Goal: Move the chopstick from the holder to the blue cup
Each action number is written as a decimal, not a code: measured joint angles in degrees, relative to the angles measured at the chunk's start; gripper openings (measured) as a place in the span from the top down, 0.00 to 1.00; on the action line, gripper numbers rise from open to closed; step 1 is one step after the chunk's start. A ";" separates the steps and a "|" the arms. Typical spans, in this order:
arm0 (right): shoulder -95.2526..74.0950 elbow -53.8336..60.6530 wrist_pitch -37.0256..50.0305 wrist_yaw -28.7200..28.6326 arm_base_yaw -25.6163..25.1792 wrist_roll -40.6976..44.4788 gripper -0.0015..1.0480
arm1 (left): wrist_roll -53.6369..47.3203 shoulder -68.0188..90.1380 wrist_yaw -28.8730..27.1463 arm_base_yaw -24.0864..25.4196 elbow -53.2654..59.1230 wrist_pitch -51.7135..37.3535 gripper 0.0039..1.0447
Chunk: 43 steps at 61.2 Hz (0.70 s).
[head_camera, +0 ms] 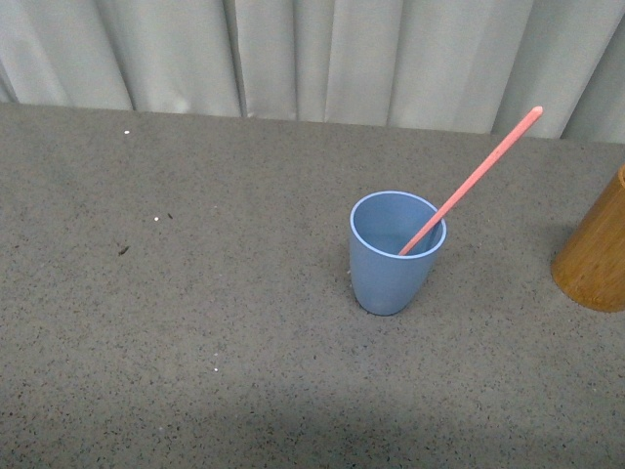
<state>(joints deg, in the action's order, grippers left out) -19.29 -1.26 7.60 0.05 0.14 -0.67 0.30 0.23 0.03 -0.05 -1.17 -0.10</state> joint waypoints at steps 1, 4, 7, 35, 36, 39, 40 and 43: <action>2.32 0.44 -1.49 -0.15 0.00 0.02 0.99 | 0.00 0.00 0.00 0.00 0.00 0.00 0.06; 11.28 0.92 -6.45 -0.13 -0.02 0.28 0.99 | -0.02 0.00 -0.02 0.00 0.00 0.00 0.06; 16.63 0.90 -7.10 -0.13 -0.09 0.31 0.99 | -0.02 -0.07 -0.02 0.00 0.00 0.00 0.06; 19.04 0.92 -7.50 -0.15 -0.09 0.55 0.98 | 0.00 -0.02 -0.04 0.00 0.00 0.02 0.06; 19.04 0.92 -7.50 -0.13 -0.09 0.50 0.95 | 0.00 -0.02 -0.04 0.00 0.00 0.02 0.06; 19.04 0.92 -7.50 -0.15 -0.09 0.52 0.89 | -0.02 -0.02 -0.04 0.00 0.00 0.02 0.06; 19.04 0.92 -7.50 -0.15 -0.09 0.52 0.85 | 0.00 -0.02 -0.04 0.00 0.00 0.02 0.06; 19.04 0.92 -7.50 -0.13 -0.09 0.52 0.75 | 0.00 -0.02 -0.02 0.00 0.00 0.02 0.06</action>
<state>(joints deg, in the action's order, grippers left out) -0.25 -0.34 0.10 -0.08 0.05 -0.14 0.30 0.21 0.01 -0.05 -1.17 -0.08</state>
